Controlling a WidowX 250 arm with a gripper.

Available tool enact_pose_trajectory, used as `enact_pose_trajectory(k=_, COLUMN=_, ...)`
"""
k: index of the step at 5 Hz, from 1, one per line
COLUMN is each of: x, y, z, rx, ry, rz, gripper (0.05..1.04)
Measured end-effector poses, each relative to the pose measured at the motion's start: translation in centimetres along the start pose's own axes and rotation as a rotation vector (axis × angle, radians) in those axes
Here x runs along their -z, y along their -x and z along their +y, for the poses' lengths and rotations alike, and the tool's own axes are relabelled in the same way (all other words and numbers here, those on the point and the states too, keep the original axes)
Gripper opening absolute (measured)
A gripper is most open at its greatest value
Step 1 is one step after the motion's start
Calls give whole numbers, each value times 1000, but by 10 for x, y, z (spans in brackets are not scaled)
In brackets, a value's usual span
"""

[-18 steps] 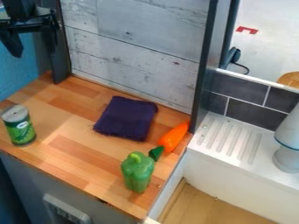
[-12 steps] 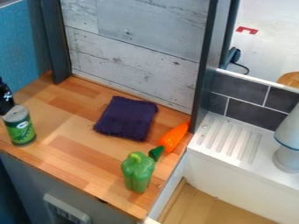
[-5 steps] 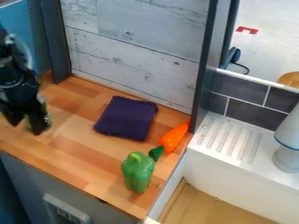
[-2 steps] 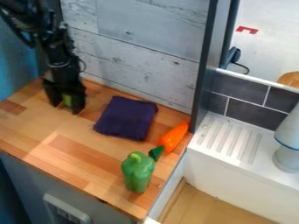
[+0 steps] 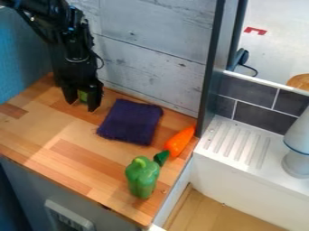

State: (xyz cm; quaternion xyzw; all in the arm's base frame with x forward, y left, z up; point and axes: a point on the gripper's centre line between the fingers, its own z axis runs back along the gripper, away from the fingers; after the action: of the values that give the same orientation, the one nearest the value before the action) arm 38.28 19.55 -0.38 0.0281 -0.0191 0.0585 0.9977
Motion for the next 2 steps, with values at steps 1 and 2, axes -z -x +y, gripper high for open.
enact_pose_trajectory(k=1, x=-28, y=31, z=5, rx=-51, ry=79, rz=-37, gripper=1001)
enact_pose_trajectory(k=2, x=-94, y=87, z=29, rx=-226, ry=99, rz=-184, gripper=1001)
